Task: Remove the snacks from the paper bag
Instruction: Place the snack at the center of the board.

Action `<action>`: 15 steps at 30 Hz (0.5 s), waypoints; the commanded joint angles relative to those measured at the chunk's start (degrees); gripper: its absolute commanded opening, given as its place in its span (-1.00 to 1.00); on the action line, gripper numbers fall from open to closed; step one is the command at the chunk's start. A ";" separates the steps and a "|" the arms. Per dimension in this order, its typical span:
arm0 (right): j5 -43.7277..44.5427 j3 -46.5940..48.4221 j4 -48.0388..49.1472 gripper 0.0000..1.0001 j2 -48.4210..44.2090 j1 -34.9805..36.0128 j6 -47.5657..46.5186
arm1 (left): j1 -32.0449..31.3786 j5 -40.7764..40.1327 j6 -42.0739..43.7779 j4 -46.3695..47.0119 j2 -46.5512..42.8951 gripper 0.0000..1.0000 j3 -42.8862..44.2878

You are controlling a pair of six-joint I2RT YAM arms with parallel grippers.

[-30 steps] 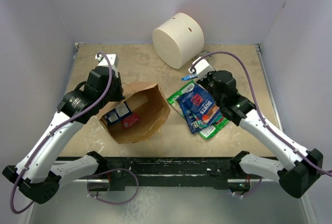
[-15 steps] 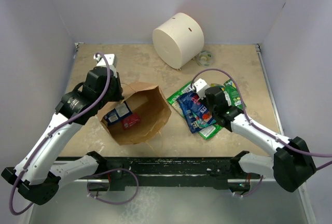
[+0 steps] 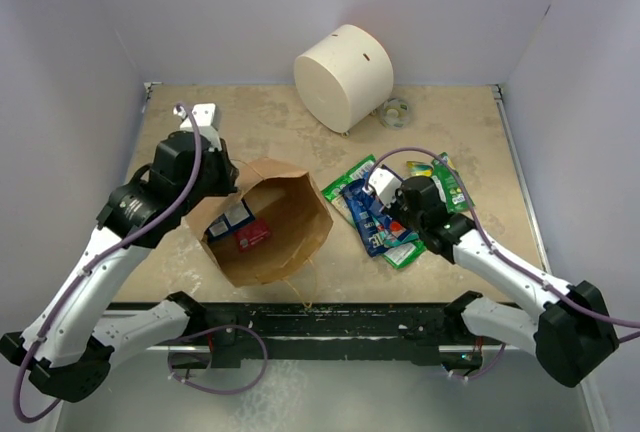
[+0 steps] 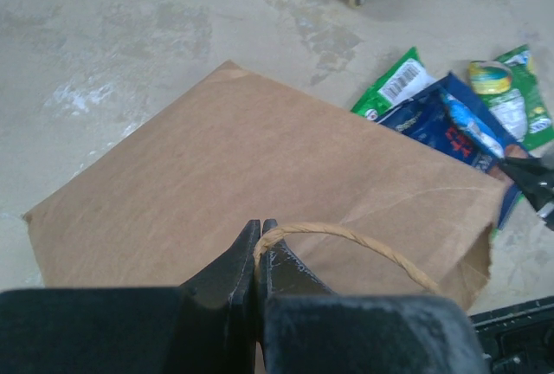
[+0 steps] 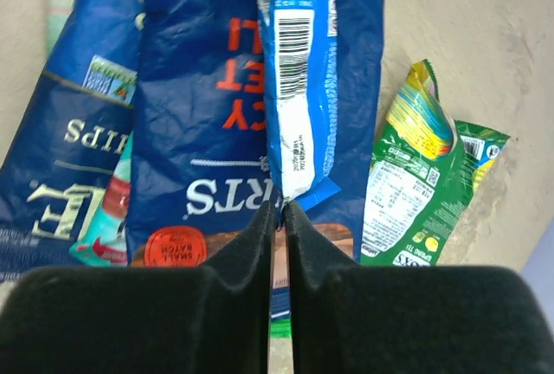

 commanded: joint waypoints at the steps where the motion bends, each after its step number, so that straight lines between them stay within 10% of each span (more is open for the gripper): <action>1: -6.60 3.64 -6.88 -0.63 -2.61 -0.02 -2.31 | -0.08 5.32 2.84 7.59 -4.11 -1.00 -0.73; 6: -9.90 6.01 -8.71 -0.19 -8.09 -0.02 -5.03 | -0.08 10.61 5.44 12.94 -7.22 -1.00 -3.69; 15: -30.61 11.97 -1.29 -0.11 -9.73 4.01 -6.40 | -0.07 17.59 6.43 16.87 -8.66 -1.00 -5.79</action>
